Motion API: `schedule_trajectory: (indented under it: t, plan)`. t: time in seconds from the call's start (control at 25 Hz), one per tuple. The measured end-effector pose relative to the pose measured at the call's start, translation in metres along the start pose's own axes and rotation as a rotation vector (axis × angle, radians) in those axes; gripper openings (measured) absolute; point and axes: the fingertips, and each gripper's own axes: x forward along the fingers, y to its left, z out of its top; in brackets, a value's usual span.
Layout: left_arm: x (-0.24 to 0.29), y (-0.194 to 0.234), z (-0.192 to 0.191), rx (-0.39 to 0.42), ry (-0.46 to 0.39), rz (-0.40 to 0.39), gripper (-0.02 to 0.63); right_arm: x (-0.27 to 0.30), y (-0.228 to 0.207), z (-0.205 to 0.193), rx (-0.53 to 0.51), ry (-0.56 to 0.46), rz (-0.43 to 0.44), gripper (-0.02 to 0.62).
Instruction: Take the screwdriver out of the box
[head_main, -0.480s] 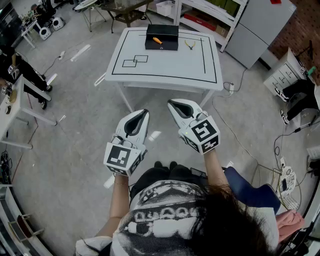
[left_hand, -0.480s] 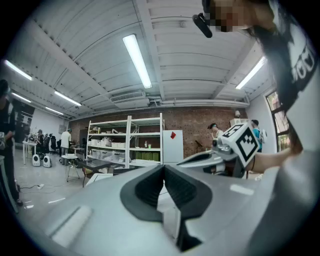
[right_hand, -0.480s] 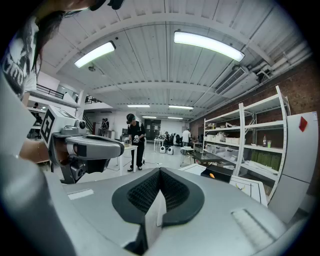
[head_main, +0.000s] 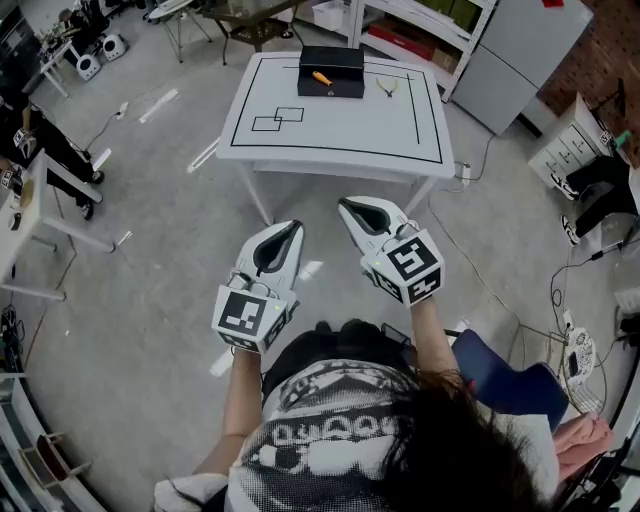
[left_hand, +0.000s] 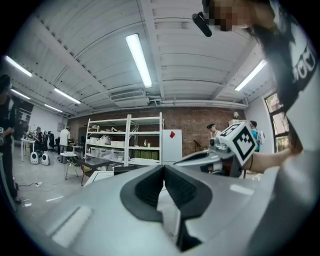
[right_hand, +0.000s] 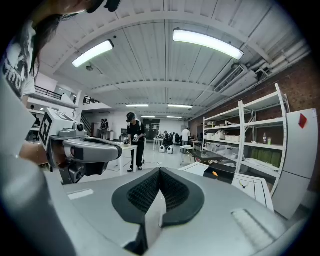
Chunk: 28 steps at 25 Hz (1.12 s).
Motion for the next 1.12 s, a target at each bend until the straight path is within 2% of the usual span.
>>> schedule_trajectory:
  t: [0.28,0.6,0.88,1.12]
  plan:
    - [-0.001,0.003,-0.008,-0.017,0.008,-0.025,0.000,0.009,0.006,-0.002,0.000,0.023,0.009,-0.003]
    - [0.025,0.017,-0.013,-0.027,0.017,-0.036,0.000,0.028,-0.016,-0.007,0.014,0.035,0.013,-0.003]
    - [0.072,0.038,-0.016,-0.027,0.039,-0.017,0.000,0.059,-0.061,-0.013,0.029,0.037,0.042,-0.003]
    - [0.139,0.064,-0.016,-0.032,0.050,0.007,0.000,0.092,-0.123,-0.017,0.028,0.049,0.072,-0.003]
